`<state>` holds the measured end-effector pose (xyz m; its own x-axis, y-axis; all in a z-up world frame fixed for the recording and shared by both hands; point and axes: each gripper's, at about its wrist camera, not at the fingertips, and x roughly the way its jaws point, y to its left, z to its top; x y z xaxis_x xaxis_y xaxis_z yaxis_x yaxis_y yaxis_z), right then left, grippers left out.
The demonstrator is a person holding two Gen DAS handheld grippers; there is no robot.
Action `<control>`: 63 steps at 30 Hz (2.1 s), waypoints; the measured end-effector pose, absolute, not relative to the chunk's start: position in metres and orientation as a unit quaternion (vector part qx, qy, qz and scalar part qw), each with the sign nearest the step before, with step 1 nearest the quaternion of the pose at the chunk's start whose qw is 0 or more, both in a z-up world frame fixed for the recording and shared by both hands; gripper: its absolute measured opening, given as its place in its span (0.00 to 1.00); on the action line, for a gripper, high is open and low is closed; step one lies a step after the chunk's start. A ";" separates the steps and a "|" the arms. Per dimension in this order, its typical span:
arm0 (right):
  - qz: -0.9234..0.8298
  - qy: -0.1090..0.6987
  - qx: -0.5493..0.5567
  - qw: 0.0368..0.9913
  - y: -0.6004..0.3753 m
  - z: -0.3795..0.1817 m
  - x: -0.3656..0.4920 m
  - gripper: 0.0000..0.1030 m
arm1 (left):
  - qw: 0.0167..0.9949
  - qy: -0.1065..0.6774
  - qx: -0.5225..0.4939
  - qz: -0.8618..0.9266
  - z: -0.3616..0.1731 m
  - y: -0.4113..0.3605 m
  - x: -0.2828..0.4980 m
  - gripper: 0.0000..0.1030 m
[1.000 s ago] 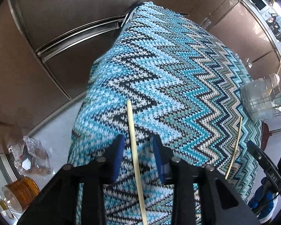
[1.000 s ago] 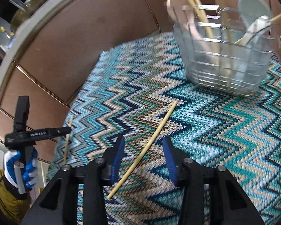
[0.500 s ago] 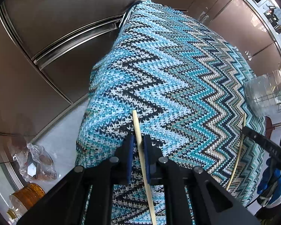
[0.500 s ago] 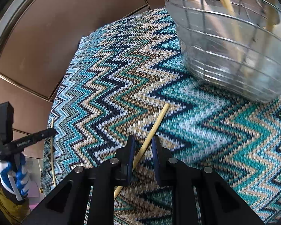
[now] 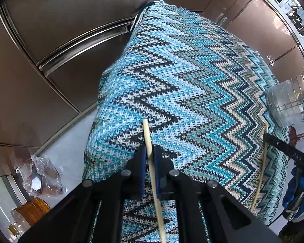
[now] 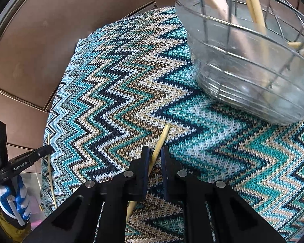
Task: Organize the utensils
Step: 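Lift both chopsticks upright and carry them over the wire holder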
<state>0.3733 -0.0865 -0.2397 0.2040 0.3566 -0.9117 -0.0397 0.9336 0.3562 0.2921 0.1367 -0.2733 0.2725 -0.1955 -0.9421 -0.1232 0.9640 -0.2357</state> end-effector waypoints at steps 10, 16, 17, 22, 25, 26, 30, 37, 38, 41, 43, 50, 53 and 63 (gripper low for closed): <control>0.166 0.564 0.132 0.798 -0.089 -0.204 0.329 0.05 | 0.819 0.553 -0.152 -0.031 -0.249 0.137 0.264 0.05; 0.176 0.510 0.120 0.834 -0.097 -0.162 0.284 0.05 | 0.854 0.497 -0.147 -0.044 -0.206 0.132 0.230 0.05; 0.178 0.501 0.118 0.839 -0.098 -0.156 0.277 0.05 | 0.859 0.489 -0.147 -0.047 -0.199 0.131 0.224 0.05; 0.179 0.456 0.111 0.865 -0.103 -0.122 0.236 0.05 | 0.885 0.437 -0.149 -0.060 -0.158 0.125 0.187 0.05; 0.176 0.434 0.110 0.877 -0.106 -0.106 0.211 0.06 | 0.897 0.413 -0.145 -0.067 -0.140 0.120 0.168 0.05; 0.176 0.428 0.109 0.880 -0.107 -0.102 0.202 0.06 | 0.901 0.405 -0.143 -0.070 -0.133 0.118 0.160 0.05; 0.177 0.403 0.104 0.892 -0.104 -0.084 0.172 0.06 | 0.910 0.383 -0.142 -0.077 -0.117 0.115 0.138 0.05; 0.174 0.355 0.097 0.913 -0.109 -0.049 0.143 0.05 | 0.925 0.340 -0.141 -0.095 -0.084 0.102 0.117 0.05; 0.172 0.350 0.096 0.916 -0.110 -0.045 0.141 0.05 | 0.927 0.335 -0.139 -0.097 -0.080 0.100 0.116 0.05; 0.165 0.329 0.089 0.926 -0.117 -0.029 0.140 0.05 | 0.931 0.320 -0.135 -0.112 -0.067 0.086 0.118 0.05; 0.158 0.313 0.085 0.933 -0.124 -0.019 0.141 0.05 | 0.934 0.307 -0.135 -0.125 -0.058 0.074 0.122 0.05; 0.136 0.261 0.068 0.953 -0.149 0.009 0.159 0.05 | 0.939 0.251 -0.150 -0.180 -0.023 0.030 0.157 0.05; 0.130 0.233 0.068 0.961 -0.166 0.020 0.170 0.05 | 0.942 0.225 -0.158 -0.193 -0.008 0.008 0.180 0.05; 0.117 0.147 0.070 0.980 -0.213 0.054 0.232 0.05 | 0.957 0.131 -0.155 -0.208 0.021 -0.077 0.271 0.05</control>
<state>0.2325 -0.2125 0.0536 0.9295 0.2500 -0.2712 -0.2090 0.9628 0.1713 0.2712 -0.0774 0.0212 0.8789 -0.4391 -0.1863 0.3580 0.8654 -0.3506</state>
